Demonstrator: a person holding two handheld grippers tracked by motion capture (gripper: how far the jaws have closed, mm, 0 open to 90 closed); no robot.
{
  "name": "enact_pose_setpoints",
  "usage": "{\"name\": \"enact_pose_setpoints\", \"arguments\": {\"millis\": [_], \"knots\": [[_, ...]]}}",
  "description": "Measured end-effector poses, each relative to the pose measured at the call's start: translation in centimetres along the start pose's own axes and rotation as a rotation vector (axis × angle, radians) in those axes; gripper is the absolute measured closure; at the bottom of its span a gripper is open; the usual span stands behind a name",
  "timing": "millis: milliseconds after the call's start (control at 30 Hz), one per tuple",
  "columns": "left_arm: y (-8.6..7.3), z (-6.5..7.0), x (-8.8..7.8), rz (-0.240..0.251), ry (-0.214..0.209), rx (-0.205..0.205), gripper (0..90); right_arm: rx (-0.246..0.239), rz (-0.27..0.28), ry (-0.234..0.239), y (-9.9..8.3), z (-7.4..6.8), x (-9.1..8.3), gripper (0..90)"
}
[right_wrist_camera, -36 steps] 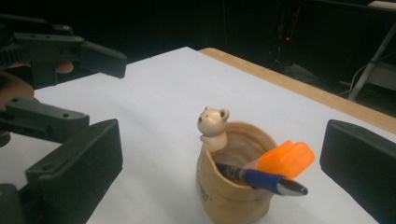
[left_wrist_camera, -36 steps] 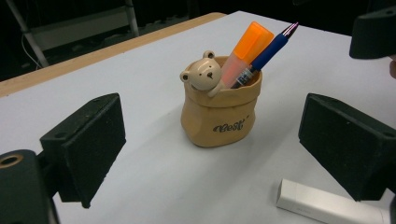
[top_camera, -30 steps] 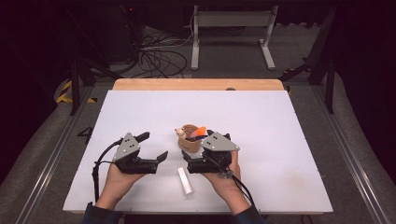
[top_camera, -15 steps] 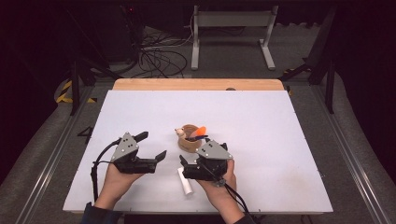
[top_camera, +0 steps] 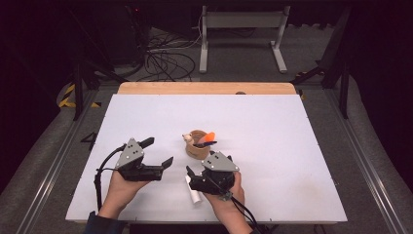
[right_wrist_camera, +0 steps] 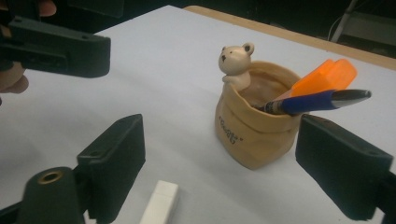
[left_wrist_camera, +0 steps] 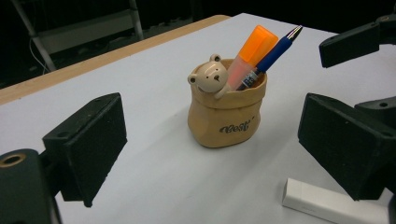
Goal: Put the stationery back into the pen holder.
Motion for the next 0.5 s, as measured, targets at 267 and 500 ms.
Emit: {"name": "enact_pose_setpoints", "arguments": {"millis": [267,500], "knots": [[0.0,-0.1,0.0,-0.001,0.002,0.0,9.1,-0.029,-0.052,0.045,-0.9,-0.7,0.4,27.8],[-0.1,-0.1,0.0,-0.003,0.003,0.003,9.2,-0.029,-0.103,0.083,-1.9,-1.2,1.2,33.8]]}}
Point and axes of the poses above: each handheld gripper's, and its own axes: x roughly forward along the jaws, y roughly out of its top, z roughly to its right, the point moved 5 cm from there along x, roughly forward along the jaws, and after that the axes turned 4 degrees about z, right-handed, at the moved point
